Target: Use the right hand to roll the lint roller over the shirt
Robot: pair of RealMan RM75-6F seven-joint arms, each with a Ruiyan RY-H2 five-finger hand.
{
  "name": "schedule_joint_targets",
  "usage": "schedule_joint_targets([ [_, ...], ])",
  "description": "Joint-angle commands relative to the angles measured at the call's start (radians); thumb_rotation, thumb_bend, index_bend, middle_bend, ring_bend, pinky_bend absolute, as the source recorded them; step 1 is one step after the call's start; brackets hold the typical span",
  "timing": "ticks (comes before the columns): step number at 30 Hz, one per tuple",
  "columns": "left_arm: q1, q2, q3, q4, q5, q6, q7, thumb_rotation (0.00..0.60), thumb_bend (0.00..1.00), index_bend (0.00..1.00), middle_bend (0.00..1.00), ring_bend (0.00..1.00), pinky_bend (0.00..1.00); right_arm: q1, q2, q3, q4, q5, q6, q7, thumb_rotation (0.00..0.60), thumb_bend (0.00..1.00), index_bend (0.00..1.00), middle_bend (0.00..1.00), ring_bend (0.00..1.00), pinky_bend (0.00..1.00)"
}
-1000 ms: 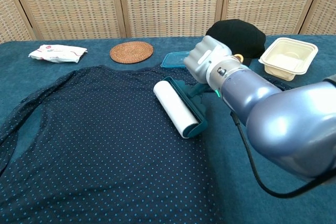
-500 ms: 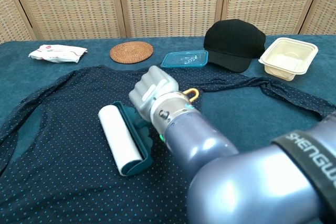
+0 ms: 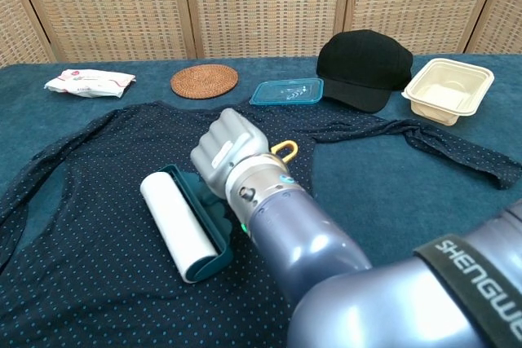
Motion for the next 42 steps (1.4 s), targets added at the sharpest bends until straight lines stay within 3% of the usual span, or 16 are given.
schedule_joint_targets([
  [1,0.0,0.0,0.0,-0.002,0.0,0.0,0.001,0.6,0.0,0.0,0.0,0.0,0.0,-0.032,0.04,-0.012,-0.009,-0.017,0.01,0.021,0.6,0.86,0.72,1.0,1.0,1.0],
  [9,0.001,-0.001,0.004,-0.013,0.007,0.006,0.016,0.6,0.0,0.0,0.0,0.0,0.0,-0.139,0.173,-0.045,-0.015,-0.014,0.026,0.072,0.6,0.86,0.72,1.0,1.0,1.0],
  [16,0.001,-0.004,0.005,-0.019,0.008,0.009,0.029,0.6,0.0,0.0,0.0,0.0,0.0,-0.188,0.233,-0.04,-0.033,-0.007,0.023,0.106,0.6,0.84,0.7,1.0,1.0,1.0],
  [18,0.002,-0.004,0.007,-0.022,0.01,0.01,0.032,0.6,0.0,0.0,0.0,0.0,0.0,-0.2,0.245,-0.03,-0.054,0.0,0.018,0.122,0.6,0.67,0.54,1.0,1.0,1.0],
  [21,0.003,-0.002,0.009,-0.023,0.015,0.012,0.033,0.6,0.0,0.0,0.0,0.0,0.0,-0.212,0.257,-0.009,-0.089,0.009,0.015,0.151,0.6,0.08,0.09,1.0,1.0,1.0],
  [22,0.004,-0.002,0.01,-0.024,0.016,0.012,0.032,0.6,0.0,0.0,0.0,0.0,0.0,-0.216,0.263,-0.003,-0.102,0.005,0.013,0.167,0.6,0.02,0.04,1.0,1.0,1.0],
  [28,0.005,-0.001,0.011,-0.021,0.019,0.014,0.028,0.6,0.0,0.0,0.0,0.0,0.0,-0.248,0.32,0.001,-0.185,-0.037,0.021,0.242,0.6,0.0,0.0,1.0,1.0,1.0],
  [31,0.009,-0.001,0.014,-0.019,0.022,0.019,0.026,0.6,0.0,0.0,0.0,0.0,0.0,-0.295,0.409,-0.035,-0.258,-0.156,0.033,0.361,0.6,0.0,0.0,0.98,1.0,1.0],
  [34,0.015,-0.003,0.02,-0.021,0.036,0.03,0.027,0.6,0.0,0.0,0.0,0.0,0.0,-0.345,0.49,-0.085,-0.284,-0.3,0.036,0.512,0.6,0.0,0.0,0.86,0.94,0.99],
  [35,0.018,-0.006,0.023,-0.021,0.044,0.036,0.028,0.6,0.0,0.0,0.0,0.0,0.0,-0.368,0.523,-0.104,-0.289,-0.356,0.043,0.58,0.6,0.0,0.0,0.77,0.85,0.91],
  [37,0.029,-0.022,0.036,-0.016,0.073,0.058,0.035,0.6,0.0,0.0,0.0,0.0,0.0,-0.442,0.624,-0.158,-0.303,-0.486,0.075,0.776,0.6,0.0,0.0,0.55,0.61,0.64],
  [39,0.036,-0.038,0.043,-0.004,0.094,0.077,0.037,0.6,0.0,0.0,0.0,0.0,0.0,-0.495,0.7,-0.202,-0.297,-0.575,0.09,0.932,0.6,0.0,0.0,0.24,0.23,0.23],
  [40,0.039,-0.046,0.046,0.003,0.107,0.086,0.038,0.6,0.0,0.0,0.0,0.0,0.0,-0.518,0.732,-0.22,-0.29,-0.611,0.097,1.003,0.6,0.0,0.0,0.14,0.11,0.11],
  [42,0.045,-0.067,0.053,0.027,0.137,0.11,0.041,0.6,0.0,0.0,0.0,0.0,0.0,-0.57,0.79,-0.255,-0.264,-0.675,0.115,1.156,0.6,0.0,0.0,0.02,0.01,0.0],
])
